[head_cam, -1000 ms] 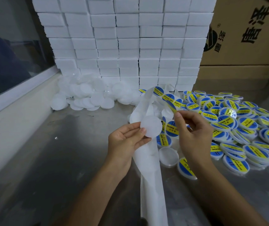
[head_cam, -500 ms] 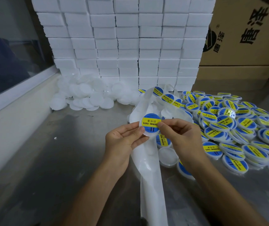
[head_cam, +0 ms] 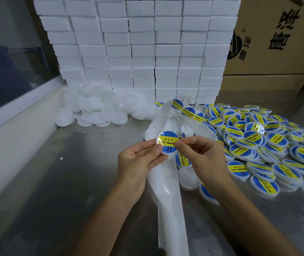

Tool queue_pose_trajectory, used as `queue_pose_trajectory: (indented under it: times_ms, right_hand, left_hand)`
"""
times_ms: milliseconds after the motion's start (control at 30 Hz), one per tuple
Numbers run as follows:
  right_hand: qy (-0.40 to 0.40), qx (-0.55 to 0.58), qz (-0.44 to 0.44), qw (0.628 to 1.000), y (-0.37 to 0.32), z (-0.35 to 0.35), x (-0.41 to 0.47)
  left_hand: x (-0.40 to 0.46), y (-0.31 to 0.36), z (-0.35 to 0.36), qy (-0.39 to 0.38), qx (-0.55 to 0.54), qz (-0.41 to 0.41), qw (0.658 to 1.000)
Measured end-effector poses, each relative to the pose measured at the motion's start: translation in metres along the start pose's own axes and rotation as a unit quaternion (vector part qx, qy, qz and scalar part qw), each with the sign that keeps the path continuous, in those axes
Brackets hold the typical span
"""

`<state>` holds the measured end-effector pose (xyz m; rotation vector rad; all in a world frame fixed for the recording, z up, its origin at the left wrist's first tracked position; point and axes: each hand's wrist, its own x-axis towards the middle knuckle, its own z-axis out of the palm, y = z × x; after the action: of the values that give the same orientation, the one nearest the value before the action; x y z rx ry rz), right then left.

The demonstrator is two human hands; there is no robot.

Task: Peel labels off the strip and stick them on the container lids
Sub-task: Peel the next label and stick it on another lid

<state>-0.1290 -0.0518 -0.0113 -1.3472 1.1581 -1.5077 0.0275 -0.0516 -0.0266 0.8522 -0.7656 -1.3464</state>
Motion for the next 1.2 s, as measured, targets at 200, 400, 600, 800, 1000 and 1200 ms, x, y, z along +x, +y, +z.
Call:
queue_pose_trajectory:
  times_ms: [200, 400, 600, 800, 1000, 1200]
  right_hand:
    - [-0.003, -0.006, -0.002, 1.0, 0.0015, -0.0005, 0.0001]
    - [0.001, -0.006, 0.002, 1.0, 0.0016, 0.0001, 0.0002]
    - [0.001, -0.013, 0.008, 1.0, 0.0022, -0.0005, 0.0001]
    - [0.005, -0.018, 0.001, 1.0, 0.0035, -0.0003, 0.0005]
    - [0.023, -0.033, 0.004, 0.999, 0.0053, -0.0003, 0.0012]
    - [0.039, -0.04, 0.013, 0.998, 0.0052, -0.0005, 0.0023]
  left_hand:
    - [0.0, 0.0, 0.0, 0.008, -0.009, 0.006, 1.0]
    - [-0.0013, 0.0004, 0.001, 0.022, 0.005, 0.009, 1.0]
    - [-0.0027, 0.0013, 0.0021, 0.025, 0.01, 0.013, 1.0]
    - [-0.005, 0.0025, 0.0038, 0.024, 0.024, 0.03, 0.999]
    - [-0.0072, 0.0009, 0.0055, 0.026, 0.063, 0.047, 0.997]
    - [-0.0057, -0.0024, 0.0072, 0.021, 0.096, 0.066, 0.993]
